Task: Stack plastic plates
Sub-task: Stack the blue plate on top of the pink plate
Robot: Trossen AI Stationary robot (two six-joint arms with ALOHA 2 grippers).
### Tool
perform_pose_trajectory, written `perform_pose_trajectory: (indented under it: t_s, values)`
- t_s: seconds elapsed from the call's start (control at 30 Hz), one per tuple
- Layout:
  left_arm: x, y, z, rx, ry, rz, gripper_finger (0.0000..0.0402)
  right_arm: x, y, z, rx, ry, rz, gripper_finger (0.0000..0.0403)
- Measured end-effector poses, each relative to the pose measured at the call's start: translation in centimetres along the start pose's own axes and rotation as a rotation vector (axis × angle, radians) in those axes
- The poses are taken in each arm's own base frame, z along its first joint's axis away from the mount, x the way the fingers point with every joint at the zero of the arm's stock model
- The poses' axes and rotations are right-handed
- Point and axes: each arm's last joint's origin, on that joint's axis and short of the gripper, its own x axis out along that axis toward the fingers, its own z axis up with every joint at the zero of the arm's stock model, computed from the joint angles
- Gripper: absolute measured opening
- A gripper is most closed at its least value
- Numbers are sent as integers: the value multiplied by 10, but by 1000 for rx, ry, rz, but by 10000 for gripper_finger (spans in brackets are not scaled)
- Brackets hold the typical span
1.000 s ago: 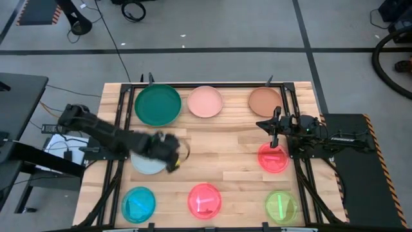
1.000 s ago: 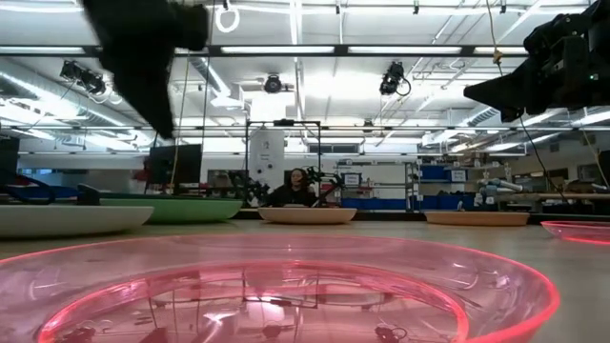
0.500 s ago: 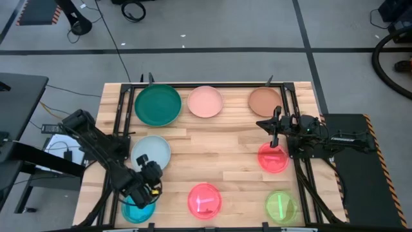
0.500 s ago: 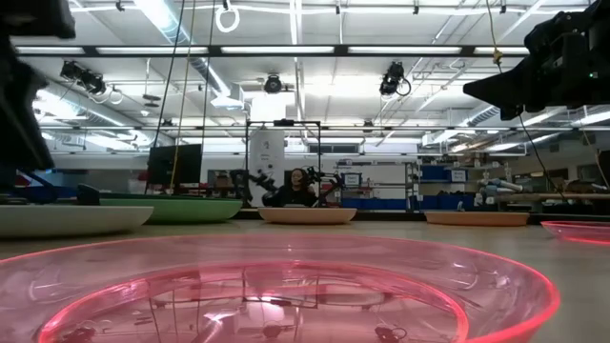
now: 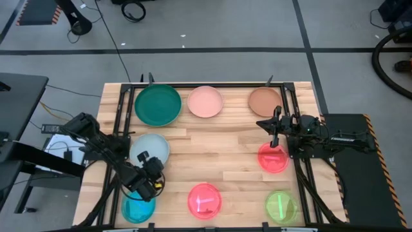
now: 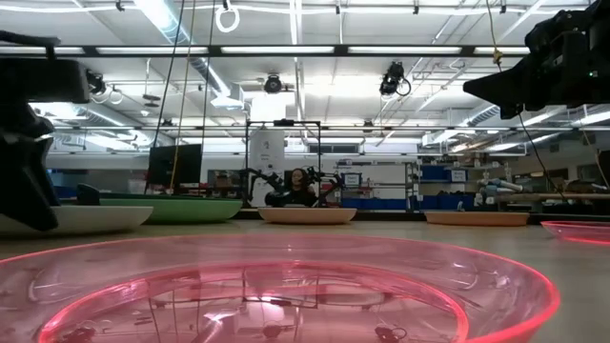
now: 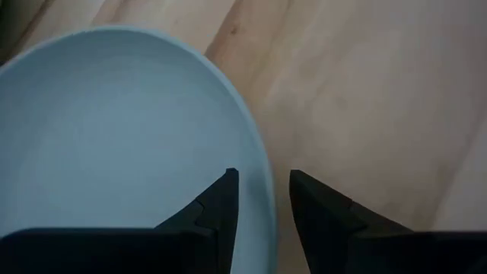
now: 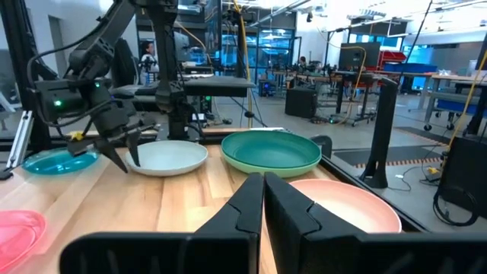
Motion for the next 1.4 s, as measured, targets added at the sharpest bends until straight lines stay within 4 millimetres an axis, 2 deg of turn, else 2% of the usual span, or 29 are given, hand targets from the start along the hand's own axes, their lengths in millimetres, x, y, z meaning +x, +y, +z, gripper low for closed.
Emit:
perform_pose_trajectory:
  t_s: [0.1,0.3,0.4,0.5,0.6,0.73,0.87,1.03,1.2,1.3,1.4]
  values:
    - [2,1,2,-11,10,3,100,0,0,0,0,-1,0,24]
    - [4,0,5,3,22,-8,16,0,0,0,0,-1,0,24]
    - [4,-1,6,-8,22,-24,18,0,0,0,0,-2,0,24]
    - [-5,-12,13,-8,29,-77,18,0,0,0,0,-1,0,24]
    - [-21,-30,31,26,-4,-169,14,0,0,0,0,-2,0,24]
    - [-46,-53,62,170,-130,-284,14,0,0,0,0,-2,0,24]
    - [-52,-55,103,298,-275,-227,14,0,0,0,0,-2,0,24]
    - [-24,-28,164,381,-338,-104,14,0,0,0,0,-1,0,24]
    - [27,28,222,364,-334,-4,14,0,0,0,0,-2,-1,24]
    - [64,62,245,336,-319,52,14,0,0,0,0,-2,-1,24]
    - [103,84,256,305,-303,49,14,0,0,0,0,-5,-1,24]
